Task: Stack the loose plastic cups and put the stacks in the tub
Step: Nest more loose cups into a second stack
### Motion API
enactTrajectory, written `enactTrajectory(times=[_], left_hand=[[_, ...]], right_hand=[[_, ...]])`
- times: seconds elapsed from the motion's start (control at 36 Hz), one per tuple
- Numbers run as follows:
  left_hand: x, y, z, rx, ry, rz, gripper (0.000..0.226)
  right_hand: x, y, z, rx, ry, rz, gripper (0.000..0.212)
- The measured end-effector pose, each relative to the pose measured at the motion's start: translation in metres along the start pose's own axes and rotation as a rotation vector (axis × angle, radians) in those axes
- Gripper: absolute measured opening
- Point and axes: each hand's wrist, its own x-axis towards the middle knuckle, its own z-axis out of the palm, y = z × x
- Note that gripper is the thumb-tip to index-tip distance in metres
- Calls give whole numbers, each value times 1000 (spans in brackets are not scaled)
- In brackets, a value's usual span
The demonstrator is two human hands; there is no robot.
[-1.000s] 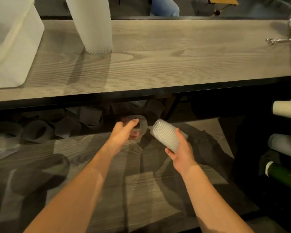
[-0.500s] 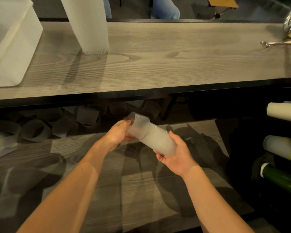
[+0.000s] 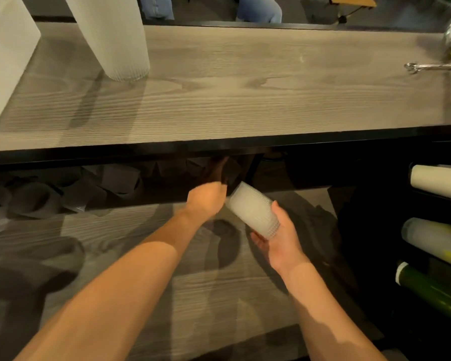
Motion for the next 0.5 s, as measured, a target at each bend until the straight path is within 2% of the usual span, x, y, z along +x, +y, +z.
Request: enactTrajectory(times=[0.08,0.17,0.22,0.31,0.39,0.44,0.5], left_hand=[[15,14,2,253,-136,49,57],[30,16,8,477,-151,105,56],[33,13,8,489,-130,54,47],[22,8,2,414,-59,39,38],[4,-2,-7,282,-76,-103,42],[-4,-11,-11,69,-41,-226,46],[-14,-18,-16,-274,65,-332,41]], right_hand=[[0,-4,-1,24,13,21,46],[1,-4,-2,9,8,25,41],[2,-3,-1,5,20,31,44],[2,0,1,14,46,43,44],[2,5,4,29,38,25,47],[1,10,7,9,33,15,49],[-1,13,11,1,25,5,43]])
